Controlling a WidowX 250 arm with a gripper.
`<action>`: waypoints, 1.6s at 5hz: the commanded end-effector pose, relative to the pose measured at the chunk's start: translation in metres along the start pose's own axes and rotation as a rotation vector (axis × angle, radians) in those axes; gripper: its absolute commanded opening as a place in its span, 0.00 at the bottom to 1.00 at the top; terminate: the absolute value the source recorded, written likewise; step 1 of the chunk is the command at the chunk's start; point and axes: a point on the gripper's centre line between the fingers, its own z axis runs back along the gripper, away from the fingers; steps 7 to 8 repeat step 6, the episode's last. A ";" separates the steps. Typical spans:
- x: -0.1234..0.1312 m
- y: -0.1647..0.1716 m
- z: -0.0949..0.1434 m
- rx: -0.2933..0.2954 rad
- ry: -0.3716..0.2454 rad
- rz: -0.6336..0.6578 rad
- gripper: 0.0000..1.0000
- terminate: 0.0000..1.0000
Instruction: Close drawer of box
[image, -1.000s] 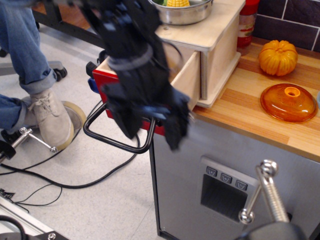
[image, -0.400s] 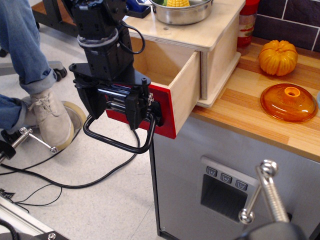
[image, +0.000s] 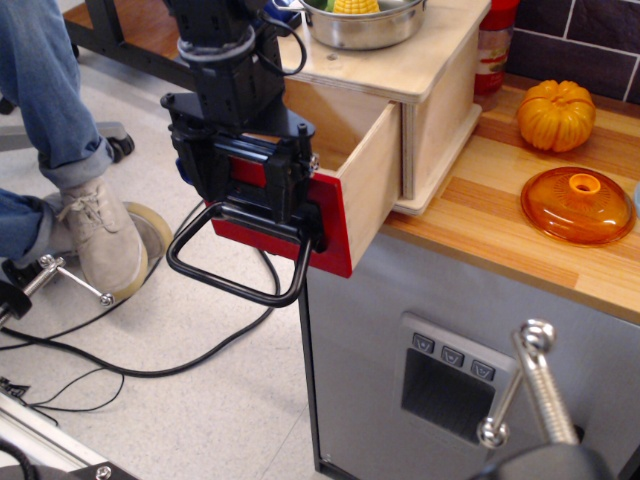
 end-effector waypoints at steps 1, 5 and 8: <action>0.038 0.007 0.015 -0.010 -0.053 -0.040 1.00 0.00; 0.111 0.014 0.028 -0.048 -0.097 0.066 1.00 0.00; 0.115 0.019 0.034 -0.054 -0.106 0.057 1.00 1.00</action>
